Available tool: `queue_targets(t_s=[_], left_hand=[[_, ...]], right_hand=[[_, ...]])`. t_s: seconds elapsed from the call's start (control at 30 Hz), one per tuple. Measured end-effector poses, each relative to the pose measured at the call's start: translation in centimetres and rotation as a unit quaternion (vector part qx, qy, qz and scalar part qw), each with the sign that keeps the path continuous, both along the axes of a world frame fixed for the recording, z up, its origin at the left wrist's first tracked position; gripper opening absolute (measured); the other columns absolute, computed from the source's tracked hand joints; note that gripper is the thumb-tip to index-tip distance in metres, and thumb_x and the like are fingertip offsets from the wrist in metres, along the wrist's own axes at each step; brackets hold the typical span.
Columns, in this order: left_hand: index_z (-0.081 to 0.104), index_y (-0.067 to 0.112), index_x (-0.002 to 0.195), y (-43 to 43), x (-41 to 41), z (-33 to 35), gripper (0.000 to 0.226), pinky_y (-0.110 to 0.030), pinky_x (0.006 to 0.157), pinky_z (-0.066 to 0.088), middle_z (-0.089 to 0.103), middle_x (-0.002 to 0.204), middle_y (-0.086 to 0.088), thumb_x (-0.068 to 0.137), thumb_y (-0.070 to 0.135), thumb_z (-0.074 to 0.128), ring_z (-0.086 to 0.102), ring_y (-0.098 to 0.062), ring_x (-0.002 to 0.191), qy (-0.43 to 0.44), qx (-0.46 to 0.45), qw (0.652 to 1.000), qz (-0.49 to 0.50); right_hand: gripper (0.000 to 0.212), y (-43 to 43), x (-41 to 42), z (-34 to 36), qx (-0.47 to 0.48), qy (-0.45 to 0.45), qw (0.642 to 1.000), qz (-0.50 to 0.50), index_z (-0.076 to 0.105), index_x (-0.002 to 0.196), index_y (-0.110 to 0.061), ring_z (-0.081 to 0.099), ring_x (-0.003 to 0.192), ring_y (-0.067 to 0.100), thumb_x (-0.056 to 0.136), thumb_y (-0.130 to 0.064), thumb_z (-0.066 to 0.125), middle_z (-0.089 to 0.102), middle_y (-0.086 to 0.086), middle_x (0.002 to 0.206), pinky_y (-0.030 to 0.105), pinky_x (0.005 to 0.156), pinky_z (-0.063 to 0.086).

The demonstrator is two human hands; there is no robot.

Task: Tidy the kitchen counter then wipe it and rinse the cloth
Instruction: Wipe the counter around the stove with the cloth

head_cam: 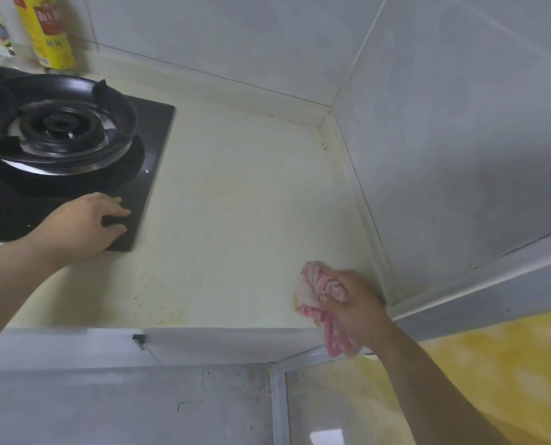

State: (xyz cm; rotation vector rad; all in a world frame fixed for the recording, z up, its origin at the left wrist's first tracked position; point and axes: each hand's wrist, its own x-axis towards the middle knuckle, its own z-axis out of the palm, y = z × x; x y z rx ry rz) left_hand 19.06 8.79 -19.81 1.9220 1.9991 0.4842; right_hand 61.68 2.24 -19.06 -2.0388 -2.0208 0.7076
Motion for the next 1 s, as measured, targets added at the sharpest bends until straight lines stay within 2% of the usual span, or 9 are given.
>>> queue_targets(t_s=[0.1, 0.23, 0.33, 0.47, 0.53, 0.63, 0.8, 0.9, 1.0], left_hand=[[0.068, 0.006, 0.115, 0.0, -0.2, -0.1, 0.035, -0.04, 0.107, 0.033, 0.056, 0.132, -0.013, 0.081, 0.007, 0.07, 0.049, -0.03, 0.125, 0.0, 0.002, 1.0, 0.001], [0.068, 0.006, 0.115, -0.2, -0.4, 0.1, 0.035, -0.037, 0.106, 0.034, 0.056, 0.132, -0.012, 0.081, 0.007, 0.07, 0.05, -0.028, 0.124, 0.003, 0.005, 1.0, -0.003], [0.067, 0.006, 0.117, -0.3, -0.4, 0.5, 0.036, -0.032, 0.105, 0.032, 0.055, 0.133, -0.01, 0.082, 0.009, 0.07, 0.05, -0.026, 0.124, 0.003, 0.001, 1.0, -0.002], [0.066, 0.007, 0.119, -0.4, -0.4, 0.6, 0.037, -0.027, 0.105, 0.031, 0.054, 0.133, -0.01, 0.083, 0.01, 0.068, 0.049, -0.023, 0.125, -0.006, -0.002, 1.0, -0.004], [0.066, 0.008, 0.119, -0.4, -0.4, 0.6, 0.037, -0.027, 0.105, 0.031, 0.054, 0.134, -0.009, 0.083, 0.012, 0.068, 0.05, -0.022, 0.125, -0.006, -0.001, 1.0, -0.002], [0.066, 0.007, 0.119, -0.3, -0.4, 0.6, 0.037, -0.024, 0.104, 0.03, 0.054, 0.134, -0.009, 0.083, 0.011, 0.068, 0.049, -0.021, 0.126, -0.011, 0.0, 1.0, -0.005], [0.065, 0.008, 0.12, -0.2, -0.7, 0.3, 0.037, -0.022, 0.105, 0.028, 0.054, 0.133, -0.009, 0.084, 0.012, 0.067, 0.048, -0.018, 0.127, -0.02, -0.001, 1.0, -0.011], [0.065, 0.008, 0.12, -0.1, -0.8, 0.0, 0.036, -0.023, 0.106, 0.029, 0.054, 0.133, -0.008, 0.084, 0.012, 0.067, 0.047, -0.017, 0.128, -0.028, -0.002, 1.0, -0.012], [0.066, 0.008, 0.119, 0.0, -1.0, -0.3, 0.035, -0.022, 0.106, 0.029, 0.055, 0.131, -0.008, 0.084, 0.012, 0.067, 0.048, -0.015, 0.128, -0.037, 0.001, 0.999, -0.014]], right_hand=[[0.042, -0.5, 0.1, -0.3, 0.012, -0.006, 1.0, -0.026, 0.059, 0.126, -0.034, 0.059, 0.104, 0.016, 0.084, -0.027, 0.06, 0.061, -0.004, 0.114, 0.03, 0.085, 0.046], [0.045, -1.5, -0.9, -0.4, 0.018, 0.006, 0.999, -0.03, 0.058, 0.13, -0.032, 0.054, 0.111, 0.014, 0.086, -0.025, 0.065, 0.055, -0.01, 0.118, 0.027, 0.09, 0.039], [0.044, -2.3, -2.3, -0.4, 0.021, 0.003, 1.0, -0.003, 0.06, 0.127, -0.029, 0.05, 0.11, 0.013, 0.083, -0.031, 0.064, 0.05, -0.014, 0.111, 0.026, 0.089, 0.035], [0.054, -2.3, -5.4, -0.3, 0.021, 0.01, 0.999, 0.047, 0.062, 0.124, -0.027, 0.05, 0.109, 0.012, 0.072, -0.04, 0.057, 0.049, -0.017, 0.111, 0.025, 0.09, 0.035], [0.055, -2.2, -7.0, -0.5, 0.019, 0.012, 0.997, 0.08, 0.06, 0.127, -0.028, 0.049, 0.112, 0.011, 0.073, -0.041, 0.057, 0.047, -0.019, 0.113, 0.025, 0.092, 0.035], [0.051, -2.1, -9.7, -0.8, 0.03, 0.013, 0.99, 0.134, 0.058, 0.129, -0.031, 0.043, 0.115, 0.008, 0.078, -0.037, 0.063, 0.045, -0.022, 0.115, 0.018, 0.09, 0.026], [0.05, -1.8, -14.3, -0.9, 0.054, 0.015, 0.979, 0.196, 0.054, 0.133, -0.031, 0.036, 0.116, 0.006, 0.084, -0.034, 0.066, 0.05, -0.014, 0.125, 0.011, 0.089, 0.018], [0.05, -1.2, -16.3, -0.9, 0.055, 0.017, 0.977, 0.204, 0.052, 0.135, -0.032, 0.037, 0.119, 0.008, 0.086, -0.038, 0.06, 0.049, -0.014, 0.125, 0.015, 0.091, 0.021], [0.05, -0.1, -17.7, -0.8, 0.051, 0.025, 0.977, 0.203, 0.051, 0.137, -0.03, 0.038, 0.121, 0.01, 0.088, -0.033, 0.062, 0.05, -0.012, 0.126, 0.02, 0.098, 0.027]])
